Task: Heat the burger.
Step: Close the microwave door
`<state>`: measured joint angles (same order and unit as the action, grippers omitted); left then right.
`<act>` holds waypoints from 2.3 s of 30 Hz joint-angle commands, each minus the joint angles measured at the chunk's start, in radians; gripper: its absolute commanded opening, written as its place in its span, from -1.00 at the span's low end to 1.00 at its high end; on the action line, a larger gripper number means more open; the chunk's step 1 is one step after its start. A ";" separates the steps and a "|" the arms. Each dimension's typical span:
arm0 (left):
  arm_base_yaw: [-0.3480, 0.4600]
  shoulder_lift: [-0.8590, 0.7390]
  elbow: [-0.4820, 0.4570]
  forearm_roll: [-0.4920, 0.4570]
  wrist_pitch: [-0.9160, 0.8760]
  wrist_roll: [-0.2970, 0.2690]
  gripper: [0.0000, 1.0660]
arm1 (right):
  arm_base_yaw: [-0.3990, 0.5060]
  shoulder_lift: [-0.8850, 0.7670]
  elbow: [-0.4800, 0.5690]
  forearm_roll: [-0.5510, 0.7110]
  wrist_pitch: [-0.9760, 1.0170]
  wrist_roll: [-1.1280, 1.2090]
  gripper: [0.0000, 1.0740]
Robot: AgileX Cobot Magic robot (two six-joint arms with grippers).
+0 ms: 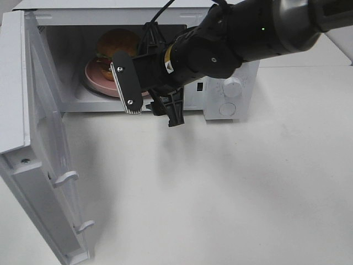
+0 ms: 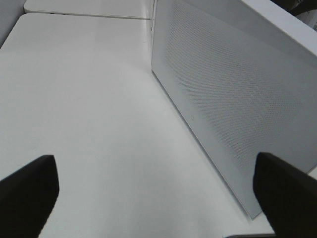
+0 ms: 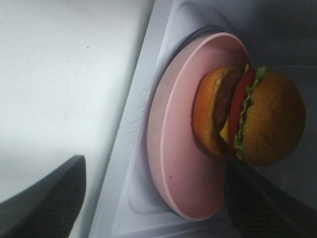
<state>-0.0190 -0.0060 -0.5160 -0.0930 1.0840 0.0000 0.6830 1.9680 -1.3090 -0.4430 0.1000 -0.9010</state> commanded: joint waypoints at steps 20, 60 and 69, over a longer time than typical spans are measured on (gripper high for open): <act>0.002 -0.015 0.000 -0.002 -0.014 0.000 0.87 | -0.005 -0.306 0.312 0.028 0.097 0.573 0.43; 0.002 -0.015 0.000 -0.002 -0.014 0.000 0.87 | -0.005 -0.973 0.456 0.281 0.969 1.038 0.42; 0.002 -0.015 0.000 -0.002 -0.014 0.000 0.87 | -0.005 -1.150 0.495 0.298 1.022 1.038 0.42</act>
<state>-0.0190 -0.0060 -0.5160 -0.0930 1.0840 0.0000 0.6830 0.8290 -0.8170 -0.1480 1.1070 0.1300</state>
